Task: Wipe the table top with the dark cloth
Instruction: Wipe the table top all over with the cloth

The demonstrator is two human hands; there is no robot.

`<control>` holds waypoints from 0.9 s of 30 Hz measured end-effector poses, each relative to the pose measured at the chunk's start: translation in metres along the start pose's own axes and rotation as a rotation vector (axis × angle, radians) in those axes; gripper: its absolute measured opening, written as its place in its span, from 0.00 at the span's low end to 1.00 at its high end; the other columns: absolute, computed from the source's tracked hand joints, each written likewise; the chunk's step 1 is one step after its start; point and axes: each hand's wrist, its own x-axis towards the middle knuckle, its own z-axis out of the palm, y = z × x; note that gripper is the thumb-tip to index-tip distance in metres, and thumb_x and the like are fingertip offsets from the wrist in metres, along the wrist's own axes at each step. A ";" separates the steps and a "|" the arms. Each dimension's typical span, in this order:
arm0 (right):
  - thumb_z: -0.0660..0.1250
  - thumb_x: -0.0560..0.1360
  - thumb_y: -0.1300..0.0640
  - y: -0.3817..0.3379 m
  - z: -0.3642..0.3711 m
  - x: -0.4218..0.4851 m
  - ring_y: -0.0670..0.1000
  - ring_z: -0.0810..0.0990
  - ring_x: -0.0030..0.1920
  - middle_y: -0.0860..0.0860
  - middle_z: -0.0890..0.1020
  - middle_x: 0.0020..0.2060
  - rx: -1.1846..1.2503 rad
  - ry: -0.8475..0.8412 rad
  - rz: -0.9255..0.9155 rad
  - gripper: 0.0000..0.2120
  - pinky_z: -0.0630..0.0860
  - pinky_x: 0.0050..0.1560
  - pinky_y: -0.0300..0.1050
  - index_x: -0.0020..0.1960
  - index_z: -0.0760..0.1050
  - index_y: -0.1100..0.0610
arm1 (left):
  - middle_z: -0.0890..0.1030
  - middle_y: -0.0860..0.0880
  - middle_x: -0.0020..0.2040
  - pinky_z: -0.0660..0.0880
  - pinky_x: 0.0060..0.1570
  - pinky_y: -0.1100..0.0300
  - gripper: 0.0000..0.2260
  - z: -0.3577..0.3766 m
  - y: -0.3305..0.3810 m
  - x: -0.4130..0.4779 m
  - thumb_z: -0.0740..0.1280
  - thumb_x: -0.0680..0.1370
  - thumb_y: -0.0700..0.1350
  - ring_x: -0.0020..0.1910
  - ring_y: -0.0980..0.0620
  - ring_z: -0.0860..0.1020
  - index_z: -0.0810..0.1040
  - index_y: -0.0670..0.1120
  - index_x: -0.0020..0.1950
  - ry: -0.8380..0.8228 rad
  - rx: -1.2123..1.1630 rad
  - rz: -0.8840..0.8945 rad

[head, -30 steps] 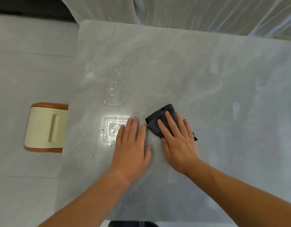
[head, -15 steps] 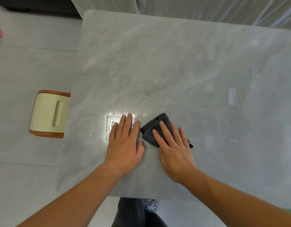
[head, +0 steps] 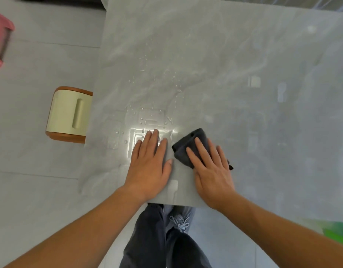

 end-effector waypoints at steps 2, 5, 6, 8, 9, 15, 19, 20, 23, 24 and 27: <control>0.52 0.81 0.52 0.018 -0.002 -0.005 0.59 0.49 0.81 0.50 0.54 0.81 -0.031 -0.043 -0.121 0.27 0.50 0.78 0.63 0.80 0.58 0.48 | 0.38 0.47 0.81 0.36 0.77 0.51 0.29 0.002 -0.003 -0.001 0.44 0.82 0.58 0.79 0.51 0.35 0.47 0.49 0.82 -0.016 -0.018 -0.008; 0.50 0.80 0.51 0.038 -0.008 0.010 0.59 0.49 0.81 0.49 0.54 0.81 0.003 0.002 -0.002 0.27 0.49 0.79 0.62 0.80 0.59 0.48 | 0.39 0.48 0.82 0.36 0.77 0.51 0.29 0.001 -0.003 0.000 0.45 0.81 0.57 0.79 0.51 0.35 0.48 0.49 0.82 -0.019 -0.022 0.000; 0.51 0.80 0.52 0.037 -0.009 0.013 0.59 0.50 0.81 0.50 0.55 0.81 0.045 0.038 0.088 0.28 0.48 0.79 0.62 0.79 0.60 0.48 | 0.39 0.48 0.82 0.36 0.76 0.52 0.29 0.000 -0.003 0.000 0.45 0.81 0.57 0.79 0.51 0.36 0.48 0.49 0.81 -0.018 -0.023 0.000; 0.54 0.79 0.55 0.023 -0.004 0.009 0.59 0.49 0.81 0.50 0.54 0.81 0.098 0.095 0.246 0.28 0.47 0.79 0.61 0.79 0.59 0.49 | 0.40 0.48 0.82 0.35 0.76 0.52 0.29 0.000 -0.002 0.000 0.45 0.81 0.56 0.79 0.51 0.36 0.49 0.49 0.81 -0.021 -0.036 -0.005; 0.55 0.79 0.56 0.011 0.001 0.001 0.60 0.48 0.81 0.50 0.53 0.81 0.100 0.116 0.296 0.29 0.47 0.79 0.62 0.80 0.59 0.49 | 0.40 0.48 0.82 0.36 0.76 0.52 0.29 0.000 -0.002 0.000 0.45 0.81 0.56 0.79 0.51 0.37 0.50 0.49 0.81 -0.020 -0.044 -0.006; 0.56 0.79 0.54 -0.041 0.033 -0.064 0.60 0.52 0.81 0.52 0.56 0.81 0.006 0.054 0.006 0.28 0.53 0.78 0.64 0.79 0.62 0.50 | 0.45 0.49 0.82 0.42 0.78 0.50 0.26 0.001 -0.011 -0.007 0.49 0.84 0.56 0.80 0.52 0.41 0.53 0.50 0.81 0.021 -0.157 0.020; 0.53 0.78 0.54 -0.022 0.026 -0.050 0.59 0.52 0.81 0.51 0.56 0.81 0.085 0.144 0.240 0.28 0.48 0.79 0.61 0.79 0.62 0.50 | 0.48 0.46 0.82 0.46 0.78 0.49 0.26 0.003 -0.035 -0.028 0.49 0.84 0.57 0.80 0.49 0.44 0.56 0.49 0.80 0.046 -0.099 0.052; 0.52 0.78 0.54 -0.023 0.025 -0.047 0.60 0.51 0.80 0.51 0.56 0.81 0.108 0.176 0.325 0.28 0.47 0.79 0.60 0.79 0.62 0.50 | 0.48 0.46 0.82 0.45 0.78 0.49 0.26 0.004 -0.043 -0.034 0.49 0.84 0.58 0.80 0.48 0.44 0.56 0.49 0.80 0.046 -0.082 0.051; 0.51 0.78 0.54 -0.053 0.034 -0.045 0.60 0.50 0.80 0.52 0.55 0.81 0.130 0.230 0.449 0.29 0.45 0.80 0.59 0.80 0.60 0.51 | 0.47 0.46 0.82 0.44 0.78 0.48 0.28 0.006 -0.065 -0.051 0.46 0.82 0.60 0.80 0.48 0.43 0.55 0.50 0.80 0.045 -0.038 0.021; 0.51 0.79 0.54 -0.067 0.039 -0.047 0.60 0.50 0.80 0.52 0.55 0.81 0.124 0.223 0.432 0.29 0.45 0.79 0.59 0.80 0.60 0.51 | 0.47 0.46 0.82 0.43 0.78 0.48 0.28 0.006 -0.072 -0.056 0.45 0.82 0.60 0.80 0.48 0.42 0.55 0.50 0.80 0.044 -0.027 0.017; 0.56 0.80 0.51 -0.100 0.056 -0.058 0.60 0.50 0.81 0.52 0.55 0.81 0.053 0.163 0.242 0.27 0.48 0.79 0.62 0.80 0.61 0.51 | 0.45 0.46 0.82 0.42 0.78 0.49 0.28 0.010 -0.085 -0.067 0.45 0.82 0.61 0.80 0.49 0.40 0.54 0.50 0.80 0.037 0.001 0.040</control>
